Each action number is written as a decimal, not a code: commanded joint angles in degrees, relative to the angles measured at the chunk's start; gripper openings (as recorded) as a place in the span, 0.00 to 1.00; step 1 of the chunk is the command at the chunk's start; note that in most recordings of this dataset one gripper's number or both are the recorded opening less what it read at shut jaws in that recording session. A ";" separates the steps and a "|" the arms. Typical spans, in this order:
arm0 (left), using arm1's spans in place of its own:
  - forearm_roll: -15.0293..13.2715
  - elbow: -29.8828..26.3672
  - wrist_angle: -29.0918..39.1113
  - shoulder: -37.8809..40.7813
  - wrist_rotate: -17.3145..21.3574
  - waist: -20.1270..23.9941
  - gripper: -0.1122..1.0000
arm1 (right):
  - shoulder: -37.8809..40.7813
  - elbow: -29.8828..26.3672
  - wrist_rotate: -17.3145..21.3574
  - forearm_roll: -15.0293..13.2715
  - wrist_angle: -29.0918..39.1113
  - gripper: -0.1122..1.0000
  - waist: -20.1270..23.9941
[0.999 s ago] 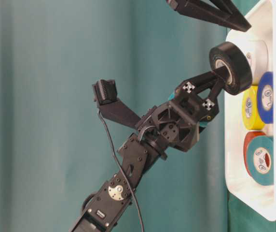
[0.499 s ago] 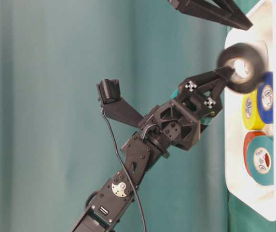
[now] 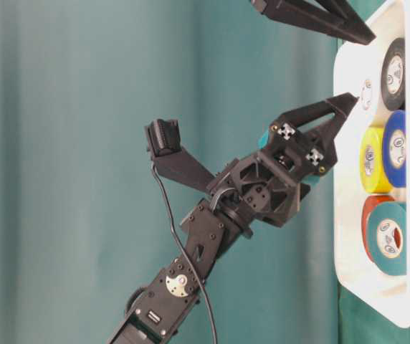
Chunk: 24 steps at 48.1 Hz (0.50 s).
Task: Put the tape alternately from left to right into the white case.
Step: 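Release the black roll beside the blue roll and withdraw the left gripper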
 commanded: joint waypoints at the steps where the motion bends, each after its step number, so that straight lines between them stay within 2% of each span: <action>1: 0.09 0.00 -0.26 -3.43 -0.09 -0.09 1.00 | -0.35 -0.44 0.09 0.18 -0.53 0.85 0.09; 9: 0.09 1.93 -0.26 -5.19 -0.18 -0.79 1.00 | -0.35 -0.44 0.09 0.18 -0.53 0.85 0.09; 24: 0.09 7.82 -0.35 -9.84 -0.18 -4.75 1.00 | -0.35 -0.44 0.09 0.18 -0.44 0.85 0.09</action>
